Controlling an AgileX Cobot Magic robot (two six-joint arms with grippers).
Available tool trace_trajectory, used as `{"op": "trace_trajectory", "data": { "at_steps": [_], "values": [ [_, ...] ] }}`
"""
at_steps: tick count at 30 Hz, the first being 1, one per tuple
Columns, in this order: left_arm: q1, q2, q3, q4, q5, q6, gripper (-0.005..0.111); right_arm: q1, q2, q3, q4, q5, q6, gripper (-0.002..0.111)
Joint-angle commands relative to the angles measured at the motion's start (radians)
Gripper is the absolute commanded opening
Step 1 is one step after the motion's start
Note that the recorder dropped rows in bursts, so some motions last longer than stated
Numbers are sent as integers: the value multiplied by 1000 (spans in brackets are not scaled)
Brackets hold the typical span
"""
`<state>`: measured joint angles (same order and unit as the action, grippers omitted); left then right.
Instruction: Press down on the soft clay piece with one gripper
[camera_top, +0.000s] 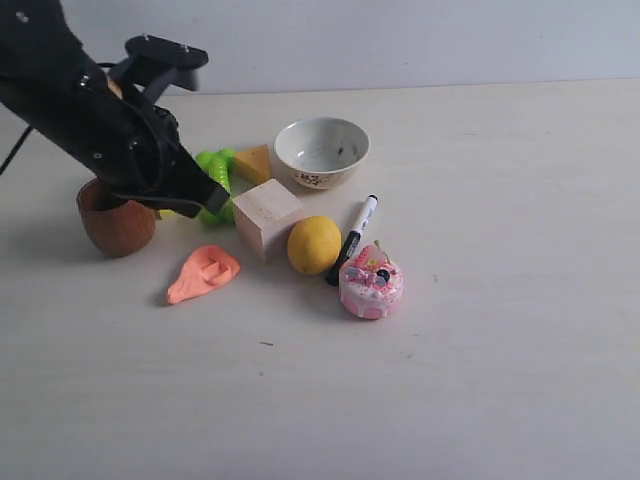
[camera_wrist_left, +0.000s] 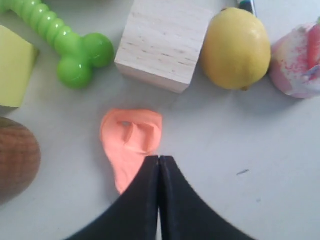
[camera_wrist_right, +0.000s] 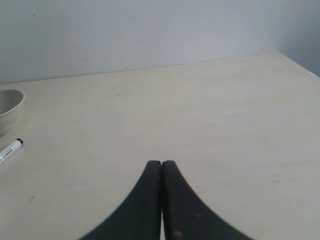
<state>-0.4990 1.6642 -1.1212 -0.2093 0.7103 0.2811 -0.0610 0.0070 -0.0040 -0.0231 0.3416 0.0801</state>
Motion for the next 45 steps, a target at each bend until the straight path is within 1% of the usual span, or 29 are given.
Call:
{"op": "trace_trajectory", "data": {
  "at_steps": [1,7,13,17,24,29,31,32,34,38,41,45],
  "values": [
    [0,-139,61,-65,-34,8,0,-5,-7,4,-2,-5,-1,0],
    [0,-331,135,-95,-67,8,0,-5,-7,4,-2,-5,-1,0],
    [0,-460,141,-100,-43,-3,0,-5,-7,4,-2,-5,-1,0],
    [0,-512,141,-100,-78,1,0,-5,-7,4,-2,-5,-1,0],
    [0,-534,141,-100,-69,1,0,-5,-7,4,-2,-5,-1,0],
    [0,-541,141,-41,-89,28,0,-5,-7,4,-2,-5,-1,0],
    [20,-564,149,-20,-120,28,0,-5,-7,4,-2,-5,-1,0],
    [35,-585,159,-24,-138,26,0,-5,-7,4,-2,-5,-1,0],
    [92,-654,194,-61,-171,26,0,-5,-7,4,-2,-5,-1,0],
    [253,-841,295,-122,-183,26,0,-5,-7,4,-2,-5,-1,0],
    [381,-983,392,-115,-183,26,0,-5,-7,4,-2,-5,-1,0],
    [510,-1154,524,-105,-242,26,0,-5,-7,4,-2,-5,-1,0]
  ]
}}
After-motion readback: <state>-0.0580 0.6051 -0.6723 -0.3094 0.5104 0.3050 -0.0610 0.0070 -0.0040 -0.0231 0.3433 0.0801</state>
